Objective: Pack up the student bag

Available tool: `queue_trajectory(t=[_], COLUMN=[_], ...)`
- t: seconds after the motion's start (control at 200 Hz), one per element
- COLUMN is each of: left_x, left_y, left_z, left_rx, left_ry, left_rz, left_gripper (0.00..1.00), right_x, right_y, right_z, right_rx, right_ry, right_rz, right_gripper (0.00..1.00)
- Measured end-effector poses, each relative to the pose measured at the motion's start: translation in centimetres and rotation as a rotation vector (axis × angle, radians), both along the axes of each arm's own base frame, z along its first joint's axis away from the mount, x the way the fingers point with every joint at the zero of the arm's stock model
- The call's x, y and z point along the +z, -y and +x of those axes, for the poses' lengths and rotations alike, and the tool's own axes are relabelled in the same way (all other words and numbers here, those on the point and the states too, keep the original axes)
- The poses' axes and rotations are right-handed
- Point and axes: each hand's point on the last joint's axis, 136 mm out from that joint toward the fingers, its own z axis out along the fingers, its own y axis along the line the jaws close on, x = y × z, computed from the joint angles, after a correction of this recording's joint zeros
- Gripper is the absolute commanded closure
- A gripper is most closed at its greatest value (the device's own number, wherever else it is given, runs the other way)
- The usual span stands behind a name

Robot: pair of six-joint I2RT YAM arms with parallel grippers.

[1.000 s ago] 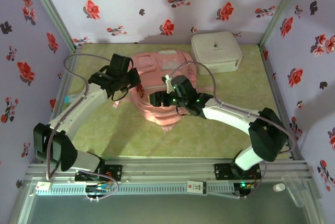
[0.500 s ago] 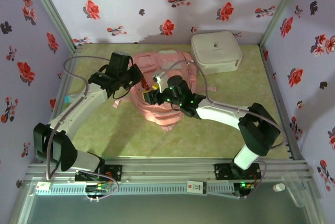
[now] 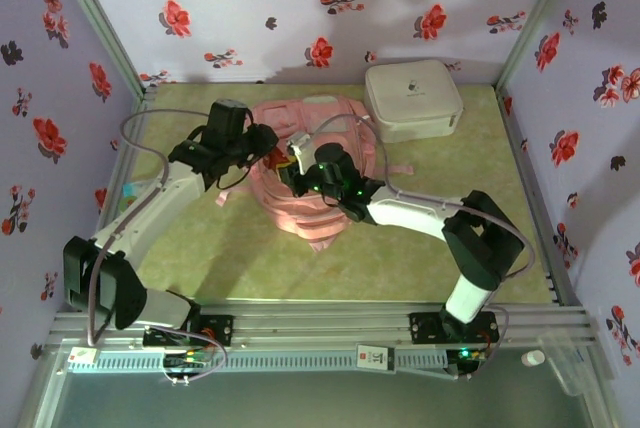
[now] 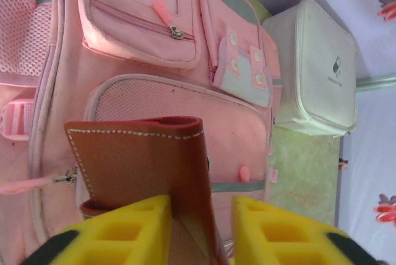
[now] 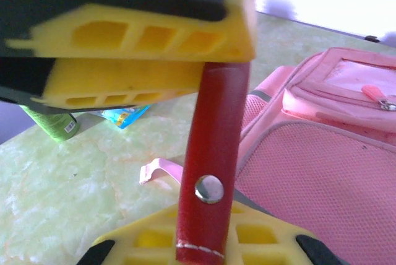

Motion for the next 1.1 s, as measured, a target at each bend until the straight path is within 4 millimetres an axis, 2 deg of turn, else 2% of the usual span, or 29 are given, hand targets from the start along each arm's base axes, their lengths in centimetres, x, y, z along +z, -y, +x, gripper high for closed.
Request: queue_trajectory(t=[0.125, 0.235, 0.325, 0.435, 0.57, 0.735, 0.945, 1.1], left_x=[0.5, 2.3, 3.9, 4.8, 4.0, 1.8, -1.8, -3.5], left_y=[-0.6, -1.3, -1.9, -2.1, -0.7, 3.3, 6.9, 8.6], left_z=[-0.7, -1.1, -1.5, -2.2, -3.0, -3.7, -3.8, -4.0], left_rx=[0.003, -0.002, -0.023, -0.068, -0.173, -0.378, -0.619, -0.816], left_ry=[0.025, 0.09, 0.158, 0.249, 0.305, 0.352, 0.376, 0.385], left_rz=[0.001, 0.017, 0.044, 0.103, 0.196, 0.347, 0.56, 0.717], left_gripper=[0.38, 0.26, 0.1, 0.02, 0.0, 0.0, 0.0, 0.02], right_x=[0.3, 1.1, 2.2, 3.4, 4.3, 5.3, 5.0, 4.7], right_y=[1.4, 3.2, 5.5, 9.1, 13.9, 18.5, 21.6, 22.4], right_z=[-0.7, -1.1, -0.6, 0.5, 1.7, 2.6, 2.9, 3.0], right_rx=[-0.015, -0.04, -0.092, -0.18, -0.305, -0.436, -0.535, -0.556], right_ry=[0.001, -0.005, -0.021, -0.045, -0.102, -0.169, -0.245, -0.275], right_rz=[0.007, 0.032, 0.061, 0.1, 0.14, 0.188, 0.214, 0.226], right_gripper=[0.9, 0.9, 0.91, 0.91, 0.92, 0.94, 0.94, 0.94])
